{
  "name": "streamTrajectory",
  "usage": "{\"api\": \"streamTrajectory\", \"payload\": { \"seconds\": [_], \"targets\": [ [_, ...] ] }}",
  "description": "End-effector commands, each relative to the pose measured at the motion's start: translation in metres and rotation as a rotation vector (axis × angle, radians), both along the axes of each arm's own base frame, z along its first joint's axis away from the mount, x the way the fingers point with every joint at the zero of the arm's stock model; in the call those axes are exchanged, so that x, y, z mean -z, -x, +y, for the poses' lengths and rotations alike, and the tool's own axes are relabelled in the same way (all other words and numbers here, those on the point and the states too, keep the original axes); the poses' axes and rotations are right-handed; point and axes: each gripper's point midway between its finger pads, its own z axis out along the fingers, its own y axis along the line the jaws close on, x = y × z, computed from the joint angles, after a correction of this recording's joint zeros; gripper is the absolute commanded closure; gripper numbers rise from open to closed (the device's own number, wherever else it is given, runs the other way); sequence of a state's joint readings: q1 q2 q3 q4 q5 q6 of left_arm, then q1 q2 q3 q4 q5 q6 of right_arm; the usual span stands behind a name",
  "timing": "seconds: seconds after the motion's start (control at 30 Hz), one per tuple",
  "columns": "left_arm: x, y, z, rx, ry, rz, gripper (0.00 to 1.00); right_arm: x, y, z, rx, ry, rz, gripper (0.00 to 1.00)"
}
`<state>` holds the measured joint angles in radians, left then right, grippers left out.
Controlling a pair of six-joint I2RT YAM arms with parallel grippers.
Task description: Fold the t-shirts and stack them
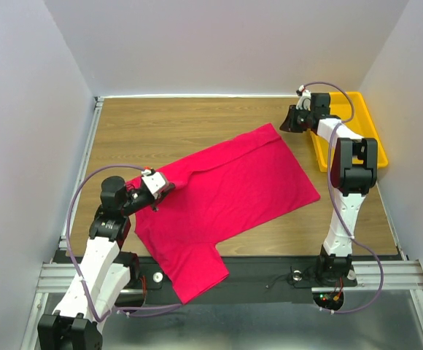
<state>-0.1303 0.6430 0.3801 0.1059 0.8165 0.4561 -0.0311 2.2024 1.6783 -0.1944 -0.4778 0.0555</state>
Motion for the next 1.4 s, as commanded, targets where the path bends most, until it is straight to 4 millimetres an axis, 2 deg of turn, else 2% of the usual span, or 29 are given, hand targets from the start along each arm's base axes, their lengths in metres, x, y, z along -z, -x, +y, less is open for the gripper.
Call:
{"api": "streamTrajectory", "payload": {
  "seconds": [0.0,0.37,0.53,0.7,0.9,0.93,0.97,1.07,1.1,1.13,1.27,1.37],
  "targets": [
    [-0.028,-0.002,-0.004,0.026,0.008,-0.087,1.00,-0.024,0.002,0.002,-0.020,0.015,-0.060,0.72],
    [-0.034,0.001,-0.004,0.027,0.016,-0.107,1.00,-0.049,0.036,0.022,-0.119,-0.069,-0.068,0.68],
    [-0.037,0.003,-0.007,0.042,0.027,-0.104,1.00,-0.052,0.053,0.032,-0.168,-0.114,-0.056,0.67],
    [-0.045,0.006,-0.010,0.061,0.055,-0.099,1.00,-0.053,0.058,0.034,-0.182,-0.121,-0.055,0.67],
    [-0.037,0.006,-0.010,0.056,0.044,-0.077,0.99,-0.051,0.059,0.036,-0.191,-0.132,-0.048,0.66],
    [-0.037,0.006,-0.009,0.054,0.047,-0.074,0.95,-0.050,0.060,0.036,-0.190,-0.131,-0.047,0.66],
    [-0.038,0.006,-0.009,0.052,0.049,-0.070,0.83,-0.050,0.060,0.036,-0.190,-0.131,-0.047,0.66],
    [-0.042,0.004,-0.008,0.032,0.056,-0.059,0.65,-0.048,0.060,0.035,-0.190,-0.129,-0.042,0.66],
    [-0.044,0.003,-0.007,0.023,0.057,-0.054,0.47,-0.049,0.060,0.035,-0.190,-0.129,-0.045,0.65],
    [-0.048,0.003,-0.006,0.016,0.061,-0.058,0.39,-0.047,0.060,0.035,-0.191,-0.128,-0.041,0.65],
    [-0.072,0.005,-0.006,0.007,0.075,-0.093,0.34,-0.048,0.060,0.034,-0.188,-0.124,-0.045,0.65],
    [-0.084,-0.006,0.006,-0.095,0.093,-0.112,0.33,-0.047,0.061,0.034,-0.191,-0.123,-0.045,0.65]
  ]
}}
